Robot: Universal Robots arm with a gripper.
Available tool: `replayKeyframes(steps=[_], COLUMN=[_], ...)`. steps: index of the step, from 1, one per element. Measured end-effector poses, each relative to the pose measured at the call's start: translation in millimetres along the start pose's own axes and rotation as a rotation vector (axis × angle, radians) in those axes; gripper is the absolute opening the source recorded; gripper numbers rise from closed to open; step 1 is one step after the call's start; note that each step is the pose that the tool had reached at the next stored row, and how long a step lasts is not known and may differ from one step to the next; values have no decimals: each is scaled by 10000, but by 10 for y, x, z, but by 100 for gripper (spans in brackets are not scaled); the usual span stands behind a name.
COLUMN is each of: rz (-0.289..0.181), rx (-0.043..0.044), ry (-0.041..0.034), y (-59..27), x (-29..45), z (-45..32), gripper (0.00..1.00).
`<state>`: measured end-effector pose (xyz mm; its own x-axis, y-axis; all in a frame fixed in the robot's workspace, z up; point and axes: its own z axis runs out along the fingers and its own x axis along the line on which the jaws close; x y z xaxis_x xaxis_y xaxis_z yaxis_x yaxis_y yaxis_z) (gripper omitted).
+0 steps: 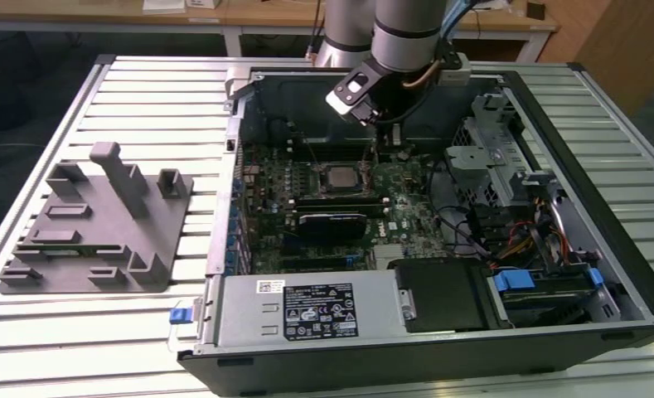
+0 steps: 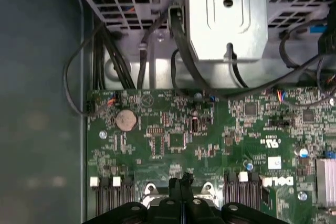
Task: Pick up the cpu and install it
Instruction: 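Close the cpu cover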
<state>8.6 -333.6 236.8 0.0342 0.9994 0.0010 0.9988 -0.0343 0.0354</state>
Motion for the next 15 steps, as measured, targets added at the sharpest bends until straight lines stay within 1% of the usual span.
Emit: replayKeyframes(steps=[13, 15], rz=[1, 0], rx=[1, 1], ry=[-1, -1], y=[-226, -246], x=[-8, -8], z=[27, 30], gripper=[11, 11])
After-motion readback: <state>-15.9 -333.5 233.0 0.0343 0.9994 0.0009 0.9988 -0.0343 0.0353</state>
